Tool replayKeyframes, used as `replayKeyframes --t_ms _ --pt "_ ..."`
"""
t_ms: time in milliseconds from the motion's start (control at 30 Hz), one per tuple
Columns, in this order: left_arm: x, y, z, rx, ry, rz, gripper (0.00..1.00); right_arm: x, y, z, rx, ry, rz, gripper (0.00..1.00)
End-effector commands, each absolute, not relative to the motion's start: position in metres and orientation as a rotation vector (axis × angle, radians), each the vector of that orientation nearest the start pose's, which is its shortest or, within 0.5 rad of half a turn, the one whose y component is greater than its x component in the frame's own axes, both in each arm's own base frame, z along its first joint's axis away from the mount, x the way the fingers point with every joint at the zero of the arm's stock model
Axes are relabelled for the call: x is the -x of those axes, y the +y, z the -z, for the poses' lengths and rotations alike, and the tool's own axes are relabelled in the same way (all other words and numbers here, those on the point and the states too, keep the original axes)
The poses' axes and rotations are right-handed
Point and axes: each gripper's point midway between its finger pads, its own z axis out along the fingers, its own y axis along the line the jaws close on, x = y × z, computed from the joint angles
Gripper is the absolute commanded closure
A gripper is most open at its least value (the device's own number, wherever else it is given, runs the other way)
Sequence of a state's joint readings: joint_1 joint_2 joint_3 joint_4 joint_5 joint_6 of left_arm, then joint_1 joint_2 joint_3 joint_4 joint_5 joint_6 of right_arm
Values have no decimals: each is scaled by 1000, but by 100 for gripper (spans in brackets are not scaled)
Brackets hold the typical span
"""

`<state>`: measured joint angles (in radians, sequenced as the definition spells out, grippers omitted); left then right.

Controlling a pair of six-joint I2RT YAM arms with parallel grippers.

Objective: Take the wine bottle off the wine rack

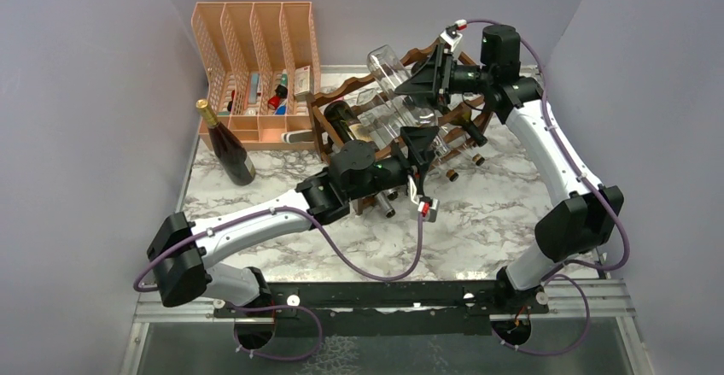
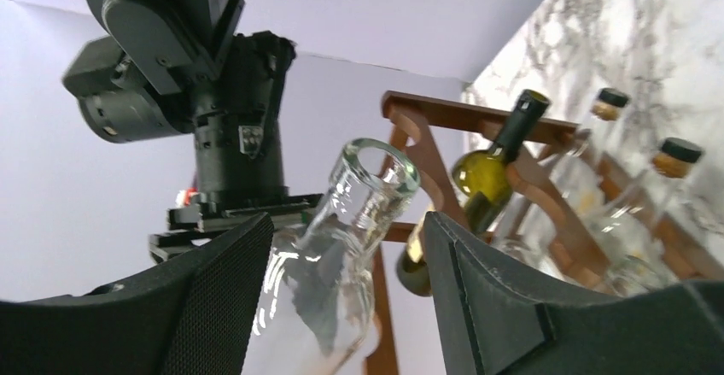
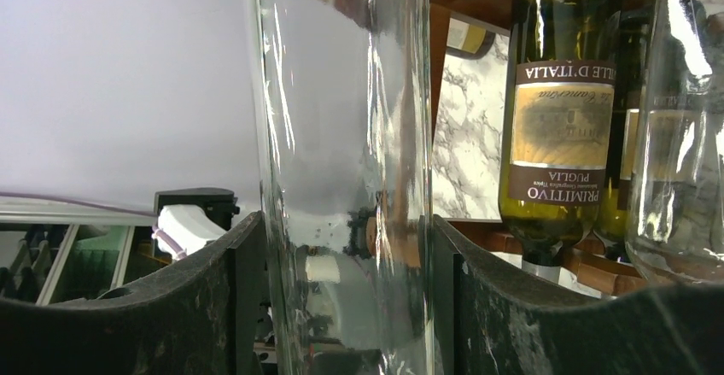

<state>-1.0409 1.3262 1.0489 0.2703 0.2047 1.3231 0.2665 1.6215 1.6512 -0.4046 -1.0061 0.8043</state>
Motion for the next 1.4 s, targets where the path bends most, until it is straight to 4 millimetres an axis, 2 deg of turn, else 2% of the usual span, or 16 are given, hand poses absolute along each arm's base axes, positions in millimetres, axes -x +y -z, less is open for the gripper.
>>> replayKeyframes --t_ms 0,200,333,600,667,767,900,1033,1200,1267,1367 --pt "-241 -404 -392 -1390 315 -215 32 -323 260 -391 270 2052 -1678 65" --pt "-251 -413 -383 -1425 271 -343 42 -319 260 -393 278 2046 -1686 65" --pt "-254 -416 -390 -1409 260 -366 44 -317 259 -391 282 2047 -1689 65" --pt "-258 -425 -391 -1409 249 -396 50 -312 258 -391 283 2043 -1693 64" --pt "-257 -427 -390 -1413 242 -397 54 -310 258 -392 285 2039 -1691 64" --pt "-257 -428 -396 -1391 254 -411 66 -308 257 -395 304 2025 -1685 61" --pt "-250 -423 -416 -1318 263 -409 82 -309 256 -398 317 2018 -1661 51" --pt "-245 -414 -430 -1281 246 -444 100 -310 253 -404 315 2005 -1650 33" --pt "-238 -397 -444 -1224 231 -483 100 -322 230 -411 251 1980 -1605 6" --pt "-236 -391 -447 -1206 237 -481 100 -324 224 -413 240 1973 -1599 1" --pt "-234 -383 -456 -1163 244 -487 100 -330 214 -415 217 1966 -1578 0"
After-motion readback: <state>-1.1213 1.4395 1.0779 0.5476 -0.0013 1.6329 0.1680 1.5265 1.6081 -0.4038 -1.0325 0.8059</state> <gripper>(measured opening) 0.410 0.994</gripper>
